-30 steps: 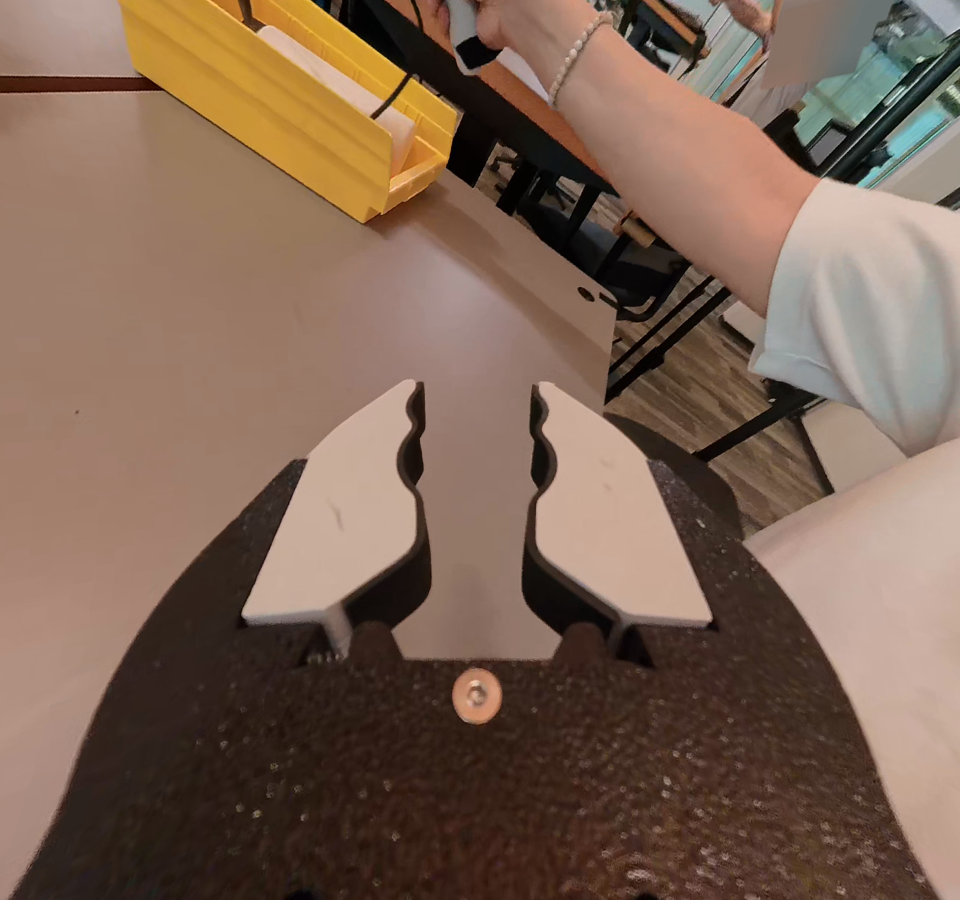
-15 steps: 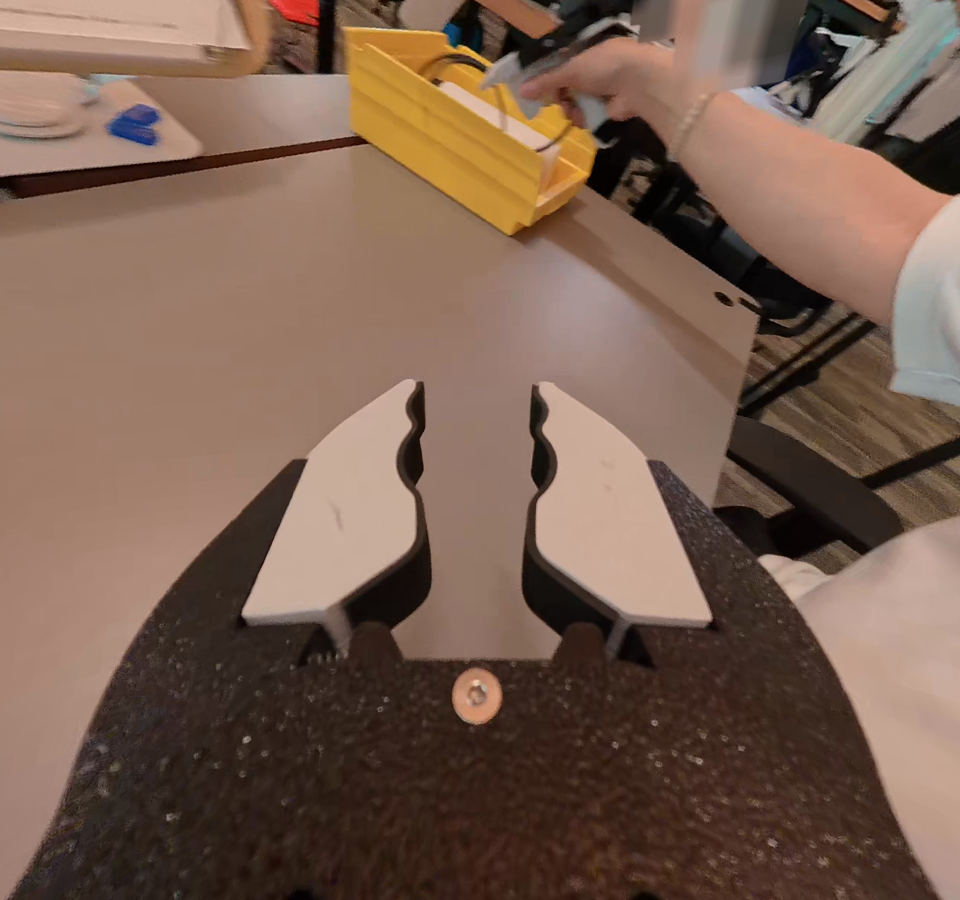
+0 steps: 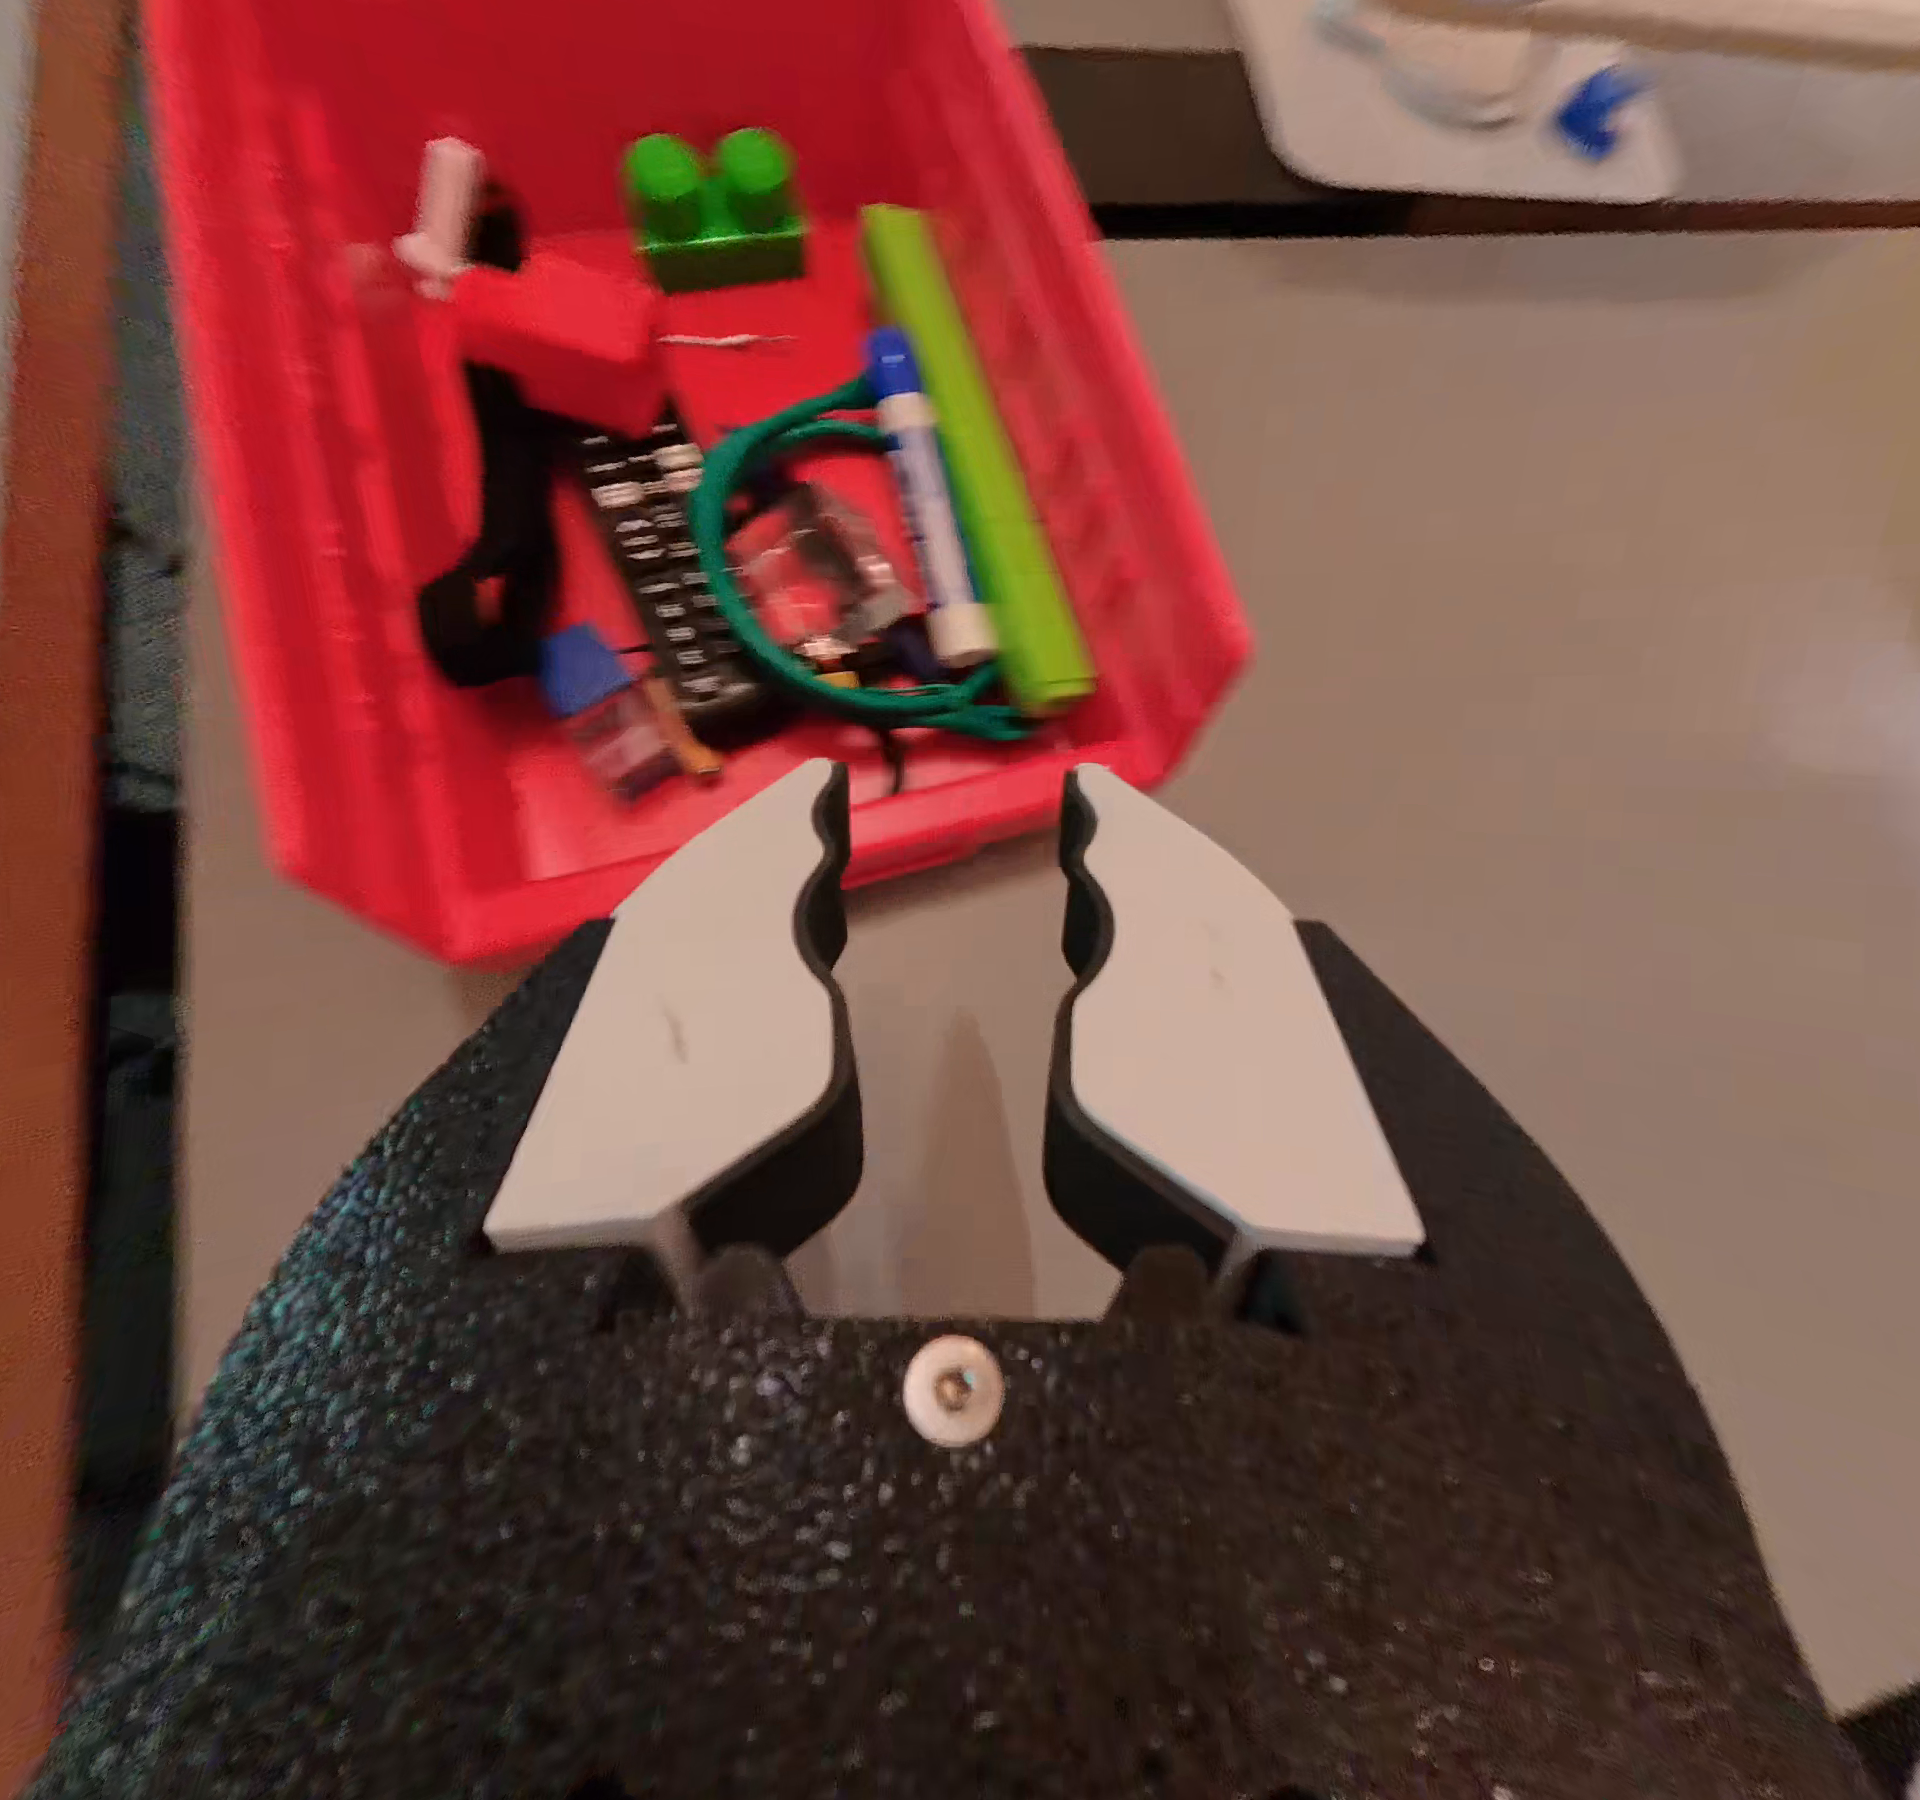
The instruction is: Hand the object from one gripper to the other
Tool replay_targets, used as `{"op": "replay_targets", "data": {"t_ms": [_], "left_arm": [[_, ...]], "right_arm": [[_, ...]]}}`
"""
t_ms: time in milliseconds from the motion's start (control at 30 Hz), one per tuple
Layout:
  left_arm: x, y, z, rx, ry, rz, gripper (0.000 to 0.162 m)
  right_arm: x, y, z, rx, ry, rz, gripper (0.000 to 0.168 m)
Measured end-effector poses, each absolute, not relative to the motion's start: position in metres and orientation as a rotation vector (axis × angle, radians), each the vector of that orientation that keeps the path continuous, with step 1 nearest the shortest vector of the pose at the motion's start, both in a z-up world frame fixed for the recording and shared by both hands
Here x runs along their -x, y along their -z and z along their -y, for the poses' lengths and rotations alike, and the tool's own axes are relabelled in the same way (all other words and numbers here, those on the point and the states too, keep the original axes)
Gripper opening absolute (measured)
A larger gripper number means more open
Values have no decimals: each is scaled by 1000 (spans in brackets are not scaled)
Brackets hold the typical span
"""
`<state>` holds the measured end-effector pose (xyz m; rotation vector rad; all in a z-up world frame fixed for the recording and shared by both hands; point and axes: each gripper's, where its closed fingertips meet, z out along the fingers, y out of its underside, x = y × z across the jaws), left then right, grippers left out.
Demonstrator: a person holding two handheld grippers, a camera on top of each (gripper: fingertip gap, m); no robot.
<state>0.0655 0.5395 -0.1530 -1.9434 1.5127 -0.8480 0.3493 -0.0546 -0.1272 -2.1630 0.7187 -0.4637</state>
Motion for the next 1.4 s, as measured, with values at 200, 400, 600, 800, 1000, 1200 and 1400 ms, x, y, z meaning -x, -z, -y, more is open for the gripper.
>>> {"op": "replay_targets", "data": {"t_ms": [200, 400, 600, 800, 1000, 1200, 1400], "left_arm": [[-83, 170, -597, 2061, 651, -1534, 39], [-155, 184, -617, 2313, 785, -1333, 74], [-211, 221, -656, 2658, 753, -853, 79], [-212, 251, -682, 2729, 421, -692, 79], [-214, 264, -679, 2747, 395, -696, 58], [-202, 248, -686, 2623, 383, -715, 36], [-205, 191, -664, 2380, 628, -930, 36]], "right_arm": [[-296, 115, 44, 1989, 496, -630, 85], [-261, 127, 23, 1948, 574, -572, 86], [-254, 141, -1, 1962, 591, -545, 87], [-259, 165, -2, 2005, 564, -552, 88], [-262, 179, -3, 2024, 523, -540, 88], [-262, 178, -9, 2018, 552, -518, 87], [-237, 149, -35, 1866, 515, -417, 86]]}}
